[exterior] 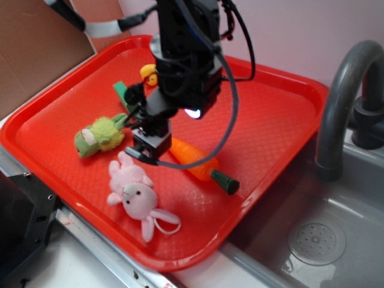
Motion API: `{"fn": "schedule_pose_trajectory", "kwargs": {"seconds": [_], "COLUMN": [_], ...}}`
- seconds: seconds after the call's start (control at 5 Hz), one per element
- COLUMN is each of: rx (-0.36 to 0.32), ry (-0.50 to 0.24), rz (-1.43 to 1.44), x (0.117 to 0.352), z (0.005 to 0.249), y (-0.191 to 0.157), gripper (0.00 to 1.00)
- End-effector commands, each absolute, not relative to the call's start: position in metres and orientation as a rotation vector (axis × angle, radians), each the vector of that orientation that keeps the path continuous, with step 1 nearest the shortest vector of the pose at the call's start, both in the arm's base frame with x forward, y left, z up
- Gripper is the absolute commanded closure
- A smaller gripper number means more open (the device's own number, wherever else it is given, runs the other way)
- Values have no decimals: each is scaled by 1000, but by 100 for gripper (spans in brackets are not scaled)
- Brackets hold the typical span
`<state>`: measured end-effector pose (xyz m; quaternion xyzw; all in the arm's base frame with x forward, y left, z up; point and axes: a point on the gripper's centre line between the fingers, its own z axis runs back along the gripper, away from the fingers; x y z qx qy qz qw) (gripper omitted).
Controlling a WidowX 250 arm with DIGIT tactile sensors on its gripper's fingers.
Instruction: Grab the carrot.
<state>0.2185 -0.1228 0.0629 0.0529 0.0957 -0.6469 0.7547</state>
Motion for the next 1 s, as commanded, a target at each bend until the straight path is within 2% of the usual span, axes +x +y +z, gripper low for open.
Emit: {"fn": "schedule_pose_trajectory", "kwargs": {"seconds": [0.0,0.2,0.4,0.6,0.8], "rx": [139,196,213,221,200], "ry": [263,310,316,312,282], "rz": [-1420,-1450,-1475,-1460,-1375], "x": [211,203,197,196,200], "z": [23,11,5,6,16], "y": [-143,-149,-154,-154,-146], "gripper": [0,0,100,100,100]}}
